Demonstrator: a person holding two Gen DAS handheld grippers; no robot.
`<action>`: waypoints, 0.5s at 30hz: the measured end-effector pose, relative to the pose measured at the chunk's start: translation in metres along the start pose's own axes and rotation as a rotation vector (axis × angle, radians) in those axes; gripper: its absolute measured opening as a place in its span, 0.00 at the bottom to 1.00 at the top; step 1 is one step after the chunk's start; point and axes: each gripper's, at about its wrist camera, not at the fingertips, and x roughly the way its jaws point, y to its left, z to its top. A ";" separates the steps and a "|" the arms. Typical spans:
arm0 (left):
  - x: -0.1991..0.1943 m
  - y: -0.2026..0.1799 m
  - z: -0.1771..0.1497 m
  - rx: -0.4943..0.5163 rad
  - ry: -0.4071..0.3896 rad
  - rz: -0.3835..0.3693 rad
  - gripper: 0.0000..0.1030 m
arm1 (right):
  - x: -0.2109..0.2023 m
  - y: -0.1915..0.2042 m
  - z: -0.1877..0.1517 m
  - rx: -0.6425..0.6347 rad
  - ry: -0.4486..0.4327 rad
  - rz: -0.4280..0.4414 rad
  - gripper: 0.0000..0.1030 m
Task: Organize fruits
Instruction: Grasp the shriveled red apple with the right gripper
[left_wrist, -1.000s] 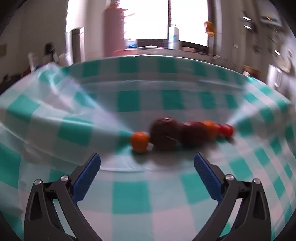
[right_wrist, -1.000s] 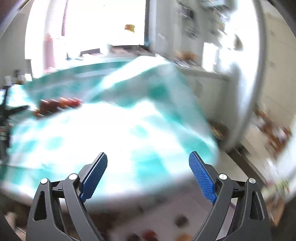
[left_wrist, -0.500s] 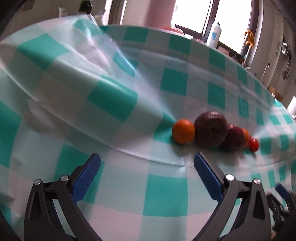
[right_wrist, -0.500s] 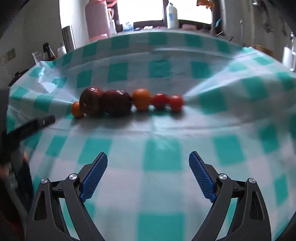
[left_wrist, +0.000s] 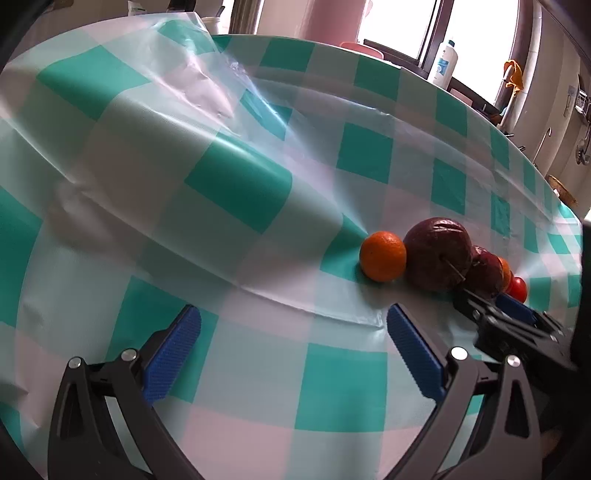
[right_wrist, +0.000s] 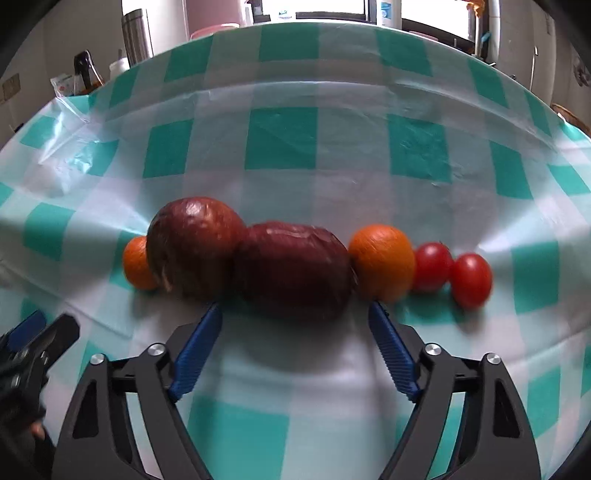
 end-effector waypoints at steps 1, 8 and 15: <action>0.000 -0.001 0.000 0.003 -0.001 0.001 0.98 | 0.002 0.001 0.002 -0.002 0.001 -0.007 0.76; 0.004 -0.005 0.000 0.027 0.003 0.007 0.98 | 0.016 -0.001 0.009 0.022 0.034 -0.024 0.77; 0.005 -0.004 0.001 0.017 0.011 -0.001 0.98 | 0.030 -0.004 0.019 0.074 0.056 -0.075 0.79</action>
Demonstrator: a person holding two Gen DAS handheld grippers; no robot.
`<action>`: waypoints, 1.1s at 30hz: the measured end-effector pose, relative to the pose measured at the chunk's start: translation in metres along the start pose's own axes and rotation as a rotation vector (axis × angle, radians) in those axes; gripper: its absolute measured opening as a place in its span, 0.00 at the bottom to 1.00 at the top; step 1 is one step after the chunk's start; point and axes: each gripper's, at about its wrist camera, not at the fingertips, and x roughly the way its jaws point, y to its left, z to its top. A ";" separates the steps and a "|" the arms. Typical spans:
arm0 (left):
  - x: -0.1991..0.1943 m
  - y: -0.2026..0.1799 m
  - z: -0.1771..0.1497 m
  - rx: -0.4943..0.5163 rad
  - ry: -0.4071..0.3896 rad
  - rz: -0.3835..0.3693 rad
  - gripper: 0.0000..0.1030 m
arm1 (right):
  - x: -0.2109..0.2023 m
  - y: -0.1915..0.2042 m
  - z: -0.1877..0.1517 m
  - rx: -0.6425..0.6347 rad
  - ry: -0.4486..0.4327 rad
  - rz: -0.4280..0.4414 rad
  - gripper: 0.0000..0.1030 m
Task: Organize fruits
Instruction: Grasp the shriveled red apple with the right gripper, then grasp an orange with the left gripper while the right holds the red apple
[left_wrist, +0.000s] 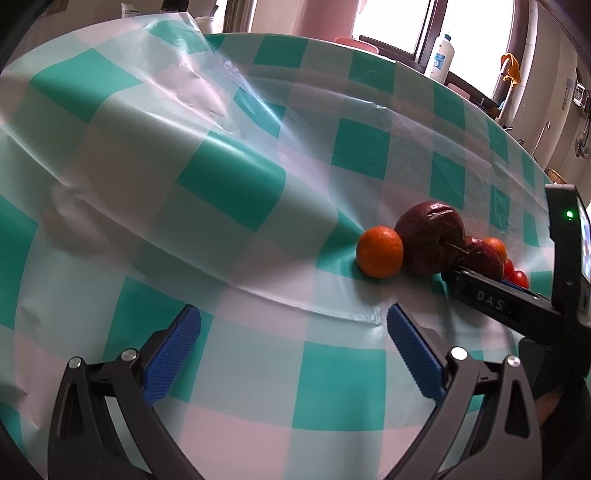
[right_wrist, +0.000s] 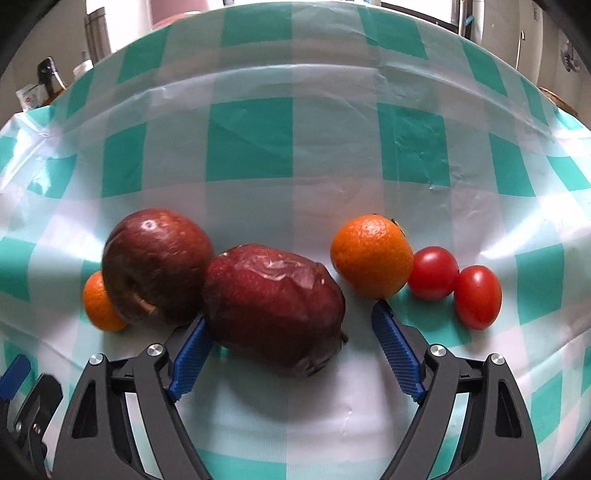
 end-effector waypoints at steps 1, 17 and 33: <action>0.000 0.000 0.000 0.000 0.001 -0.001 0.98 | 0.001 0.000 0.001 0.003 0.002 -0.005 0.79; 0.002 -0.001 -0.001 0.006 0.012 -0.021 0.98 | -0.049 -0.002 -0.061 -0.034 -0.044 0.071 0.58; 0.038 -0.043 0.024 0.174 0.053 -0.042 0.81 | -0.060 -0.022 -0.061 0.043 -0.042 0.209 0.58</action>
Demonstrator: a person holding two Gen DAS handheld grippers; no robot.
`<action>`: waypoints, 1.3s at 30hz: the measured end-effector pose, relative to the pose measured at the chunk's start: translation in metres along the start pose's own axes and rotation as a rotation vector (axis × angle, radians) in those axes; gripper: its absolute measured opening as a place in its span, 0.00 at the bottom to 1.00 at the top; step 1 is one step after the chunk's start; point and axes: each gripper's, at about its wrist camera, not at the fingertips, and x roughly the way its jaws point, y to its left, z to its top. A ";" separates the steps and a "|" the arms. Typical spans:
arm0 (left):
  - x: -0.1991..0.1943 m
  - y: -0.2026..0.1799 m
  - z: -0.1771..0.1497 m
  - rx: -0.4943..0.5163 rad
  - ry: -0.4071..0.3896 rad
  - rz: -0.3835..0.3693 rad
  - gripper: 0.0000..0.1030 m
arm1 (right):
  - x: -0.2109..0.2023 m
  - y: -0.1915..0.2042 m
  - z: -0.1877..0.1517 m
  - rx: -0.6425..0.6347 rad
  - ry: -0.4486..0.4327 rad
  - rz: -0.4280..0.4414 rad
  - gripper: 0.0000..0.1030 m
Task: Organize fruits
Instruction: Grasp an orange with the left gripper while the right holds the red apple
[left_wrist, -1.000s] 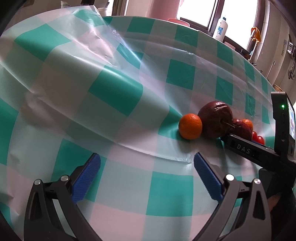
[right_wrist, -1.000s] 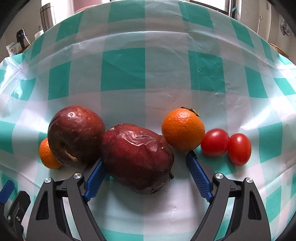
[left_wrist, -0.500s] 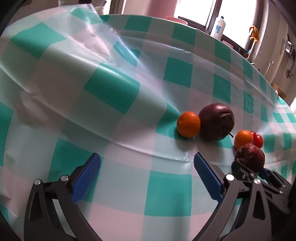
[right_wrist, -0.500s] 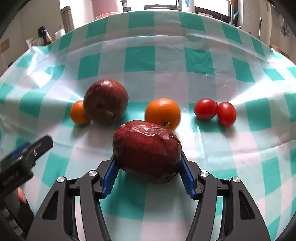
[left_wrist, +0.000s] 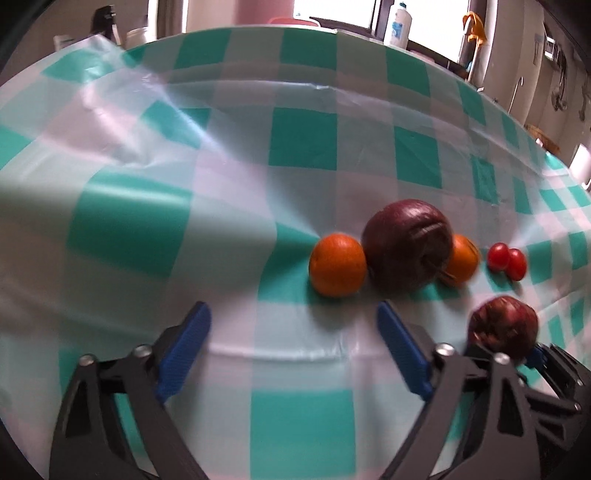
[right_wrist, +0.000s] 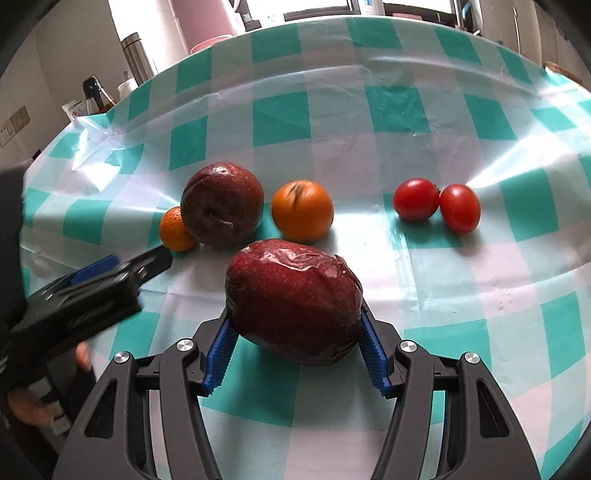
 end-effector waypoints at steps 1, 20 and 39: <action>0.003 -0.001 0.004 0.003 -0.003 -0.002 0.81 | 0.000 0.000 0.000 0.000 0.001 0.003 0.58; 0.032 -0.017 0.023 0.081 0.034 -0.057 0.35 | 0.005 0.005 0.003 -0.008 0.005 0.011 0.58; 0.012 0.004 0.005 0.059 -0.022 -0.037 0.35 | 0.005 0.001 0.001 0.005 0.000 0.031 0.58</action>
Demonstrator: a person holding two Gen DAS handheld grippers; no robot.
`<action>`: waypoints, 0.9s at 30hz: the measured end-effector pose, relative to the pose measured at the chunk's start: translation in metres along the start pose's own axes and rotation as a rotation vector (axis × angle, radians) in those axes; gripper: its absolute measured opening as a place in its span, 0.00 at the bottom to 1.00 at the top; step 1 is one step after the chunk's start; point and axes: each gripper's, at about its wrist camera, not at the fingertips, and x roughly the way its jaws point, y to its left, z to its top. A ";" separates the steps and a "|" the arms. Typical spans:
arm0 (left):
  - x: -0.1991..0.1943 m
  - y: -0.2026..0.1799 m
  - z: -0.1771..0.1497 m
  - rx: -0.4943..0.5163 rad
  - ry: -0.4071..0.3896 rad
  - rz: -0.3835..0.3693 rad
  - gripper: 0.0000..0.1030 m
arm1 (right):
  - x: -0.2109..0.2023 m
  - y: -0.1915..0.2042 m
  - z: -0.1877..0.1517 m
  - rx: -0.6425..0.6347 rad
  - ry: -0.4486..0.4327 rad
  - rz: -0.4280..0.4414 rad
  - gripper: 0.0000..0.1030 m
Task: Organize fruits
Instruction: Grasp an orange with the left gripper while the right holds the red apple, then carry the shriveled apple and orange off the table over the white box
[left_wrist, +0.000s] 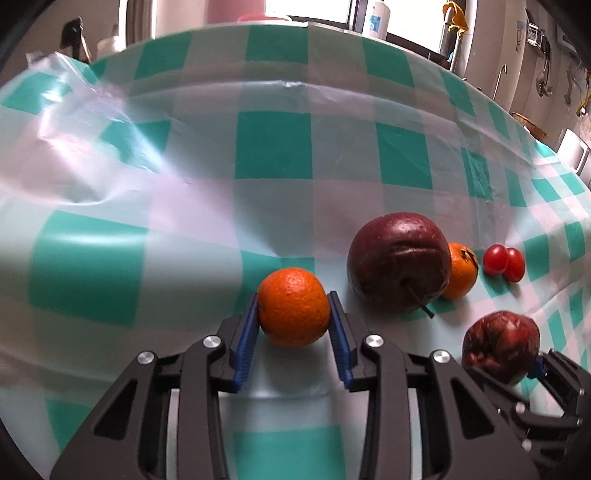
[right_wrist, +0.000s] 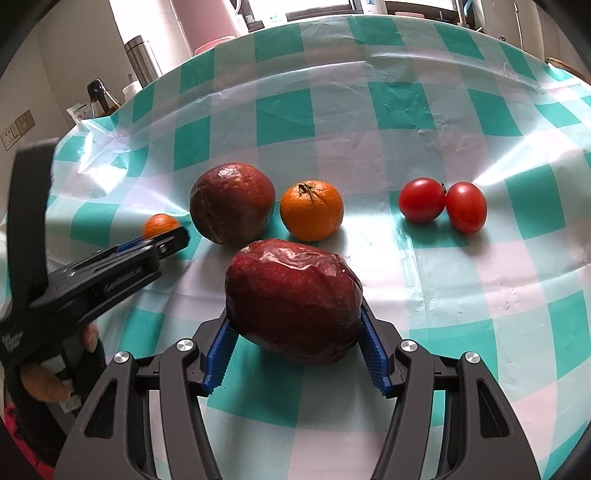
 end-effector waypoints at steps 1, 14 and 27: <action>-0.004 0.000 -0.003 0.004 -0.012 0.016 0.35 | 0.000 -0.001 0.000 0.004 -0.001 0.006 0.58; -0.044 -0.010 -0.030 -0.010 -0.080 0.045 0.35 | -0.008 -0.011 -0.002 0.043 -0.027 0.061 0.58; -0.076 -0.004 -0.057 -0.034 -0.114 0.051 0.35 | -0.045 -0.017 -0.031 0.098 -0.066 0.129 0.58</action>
